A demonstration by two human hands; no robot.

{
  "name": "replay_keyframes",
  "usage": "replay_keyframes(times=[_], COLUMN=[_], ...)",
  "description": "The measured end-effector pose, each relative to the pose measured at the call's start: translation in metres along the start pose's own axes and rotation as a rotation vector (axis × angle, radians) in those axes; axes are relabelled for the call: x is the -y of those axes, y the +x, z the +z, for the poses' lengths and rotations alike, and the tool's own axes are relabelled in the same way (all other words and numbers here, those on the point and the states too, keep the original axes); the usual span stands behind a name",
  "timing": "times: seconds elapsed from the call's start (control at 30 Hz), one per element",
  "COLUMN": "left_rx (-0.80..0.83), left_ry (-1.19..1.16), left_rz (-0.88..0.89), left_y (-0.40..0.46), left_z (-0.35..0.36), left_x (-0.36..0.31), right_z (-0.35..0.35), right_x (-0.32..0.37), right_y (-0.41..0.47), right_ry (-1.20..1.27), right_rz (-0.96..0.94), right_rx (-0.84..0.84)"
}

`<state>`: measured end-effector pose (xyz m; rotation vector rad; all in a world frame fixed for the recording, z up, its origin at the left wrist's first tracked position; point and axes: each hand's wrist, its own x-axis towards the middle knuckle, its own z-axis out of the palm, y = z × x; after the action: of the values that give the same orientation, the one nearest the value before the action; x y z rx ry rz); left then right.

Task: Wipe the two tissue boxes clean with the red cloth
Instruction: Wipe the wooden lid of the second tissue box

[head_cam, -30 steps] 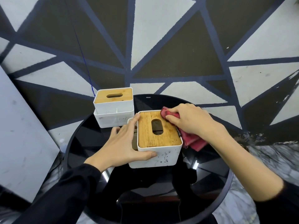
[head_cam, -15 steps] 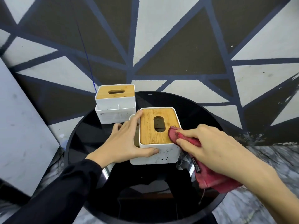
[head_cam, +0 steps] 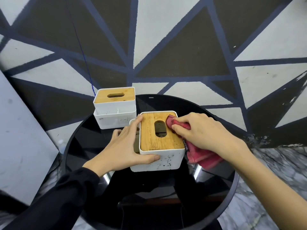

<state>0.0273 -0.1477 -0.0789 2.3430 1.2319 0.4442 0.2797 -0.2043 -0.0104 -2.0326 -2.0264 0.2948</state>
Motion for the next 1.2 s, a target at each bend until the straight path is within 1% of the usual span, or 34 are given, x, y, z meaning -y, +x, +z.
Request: replay_keyframes(times=[0.17,0.3,0.47,0.6,0.67,0.8,0.87,1.03,1.2], left_rx=[0.007,-0.012,-0.036,-0.025,-0.018,0.001,-0.001,0.004,-0.002], left_ry=[0.009,0.019,0.036,0.029,0.024,0.028,0.018,0.008,0.023], left_rz=[0.004,0.004,0.002,0.017,0.015,0.003,-0.008,-0.014,-0.009], left_y=[0.0,-0.002,-0.003,-0.003,-0.003,-0.004,-0.006,-0.006,-0.006], left_z=[0.0,0.001,0.001,0.002,0.001,-0.002,-0.003,-0.003,-0.004], left_x=[-0.002,-0.004,-0.005,-0.004,-0.004,-0.006,-0.008,-0.008,-0.009], right_z=[0.004,0.004,-0.014,-0.018,-0.018,-0.018,-0.013,-0.001,0.001], right_x=[-0.002,-0.003,0.002,0.012,0.016,0.016,0.01,0.0,-0.006], right_y=[0.034,0.033,-0.011,-0.069,-0.076,-0.054,-0.031,0.032,0.041], right_ry=[-0.015,-0.054,-0.02,-0.062,-0.05,-0.085,-0.117,-0.111,-0.114], right_rz=[0.015,-0.003,-0.057,-0.035,-0.021,-0.023,-0.018,0.017,-0.034], right_rx=[-0.044,-0.038,0.114,0.147,0.138,0.119,0.077,-0.018,-0.031])
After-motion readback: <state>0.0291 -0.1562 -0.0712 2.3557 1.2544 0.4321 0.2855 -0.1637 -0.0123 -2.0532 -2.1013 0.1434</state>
